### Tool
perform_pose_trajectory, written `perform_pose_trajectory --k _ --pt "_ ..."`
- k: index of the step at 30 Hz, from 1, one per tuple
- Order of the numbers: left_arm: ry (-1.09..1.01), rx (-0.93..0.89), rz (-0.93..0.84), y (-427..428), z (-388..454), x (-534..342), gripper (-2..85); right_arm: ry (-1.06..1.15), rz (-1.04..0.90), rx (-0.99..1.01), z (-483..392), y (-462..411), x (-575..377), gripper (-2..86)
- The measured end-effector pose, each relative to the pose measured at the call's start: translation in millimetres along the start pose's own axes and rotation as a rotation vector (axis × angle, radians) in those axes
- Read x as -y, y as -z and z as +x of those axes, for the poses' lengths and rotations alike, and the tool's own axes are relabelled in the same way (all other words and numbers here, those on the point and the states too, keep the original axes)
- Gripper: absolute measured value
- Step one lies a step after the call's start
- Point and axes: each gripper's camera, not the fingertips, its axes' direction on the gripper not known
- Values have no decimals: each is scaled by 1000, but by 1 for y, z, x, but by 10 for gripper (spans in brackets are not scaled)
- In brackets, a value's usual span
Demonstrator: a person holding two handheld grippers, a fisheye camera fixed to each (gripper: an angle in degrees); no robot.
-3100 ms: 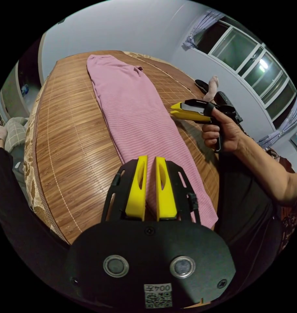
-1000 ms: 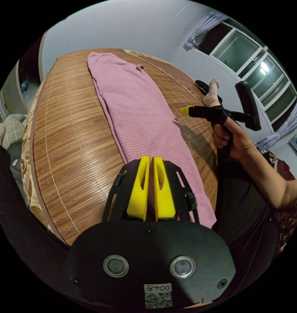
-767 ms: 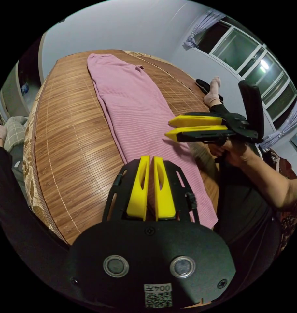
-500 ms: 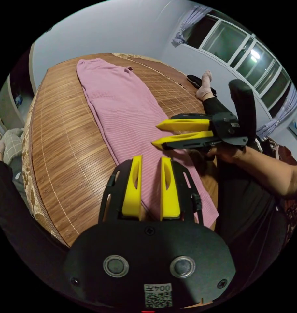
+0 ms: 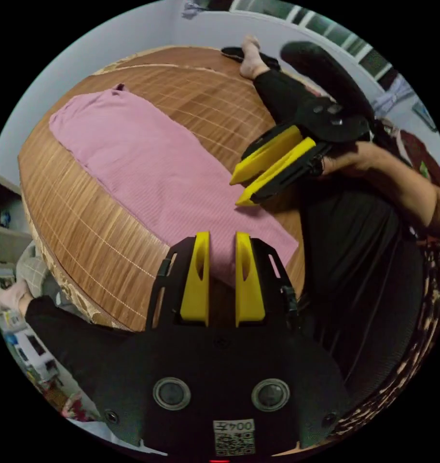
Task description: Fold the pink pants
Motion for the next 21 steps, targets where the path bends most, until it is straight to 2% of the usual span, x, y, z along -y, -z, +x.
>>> perform_pose_trajectory --k 2,6,9,14,21 --pt "-87 78 -166 -20 26 11 76 5 -64 -30 -9 -6 -1 102" --pt "-120 155 -142 -20 47 22 74 -2 -108 -103 -14 -4 9 96" --pt "-91 110 -121 -16 48 27 73 -104 -124 8 2 14 8 88" --pt "-98 103 -116 -13 61 37 77 -272 -292 270 22 9 -12 94" --pt "-100 62 -103 -8 69 43 89 -261 -457 296 9 -11 -12 97"
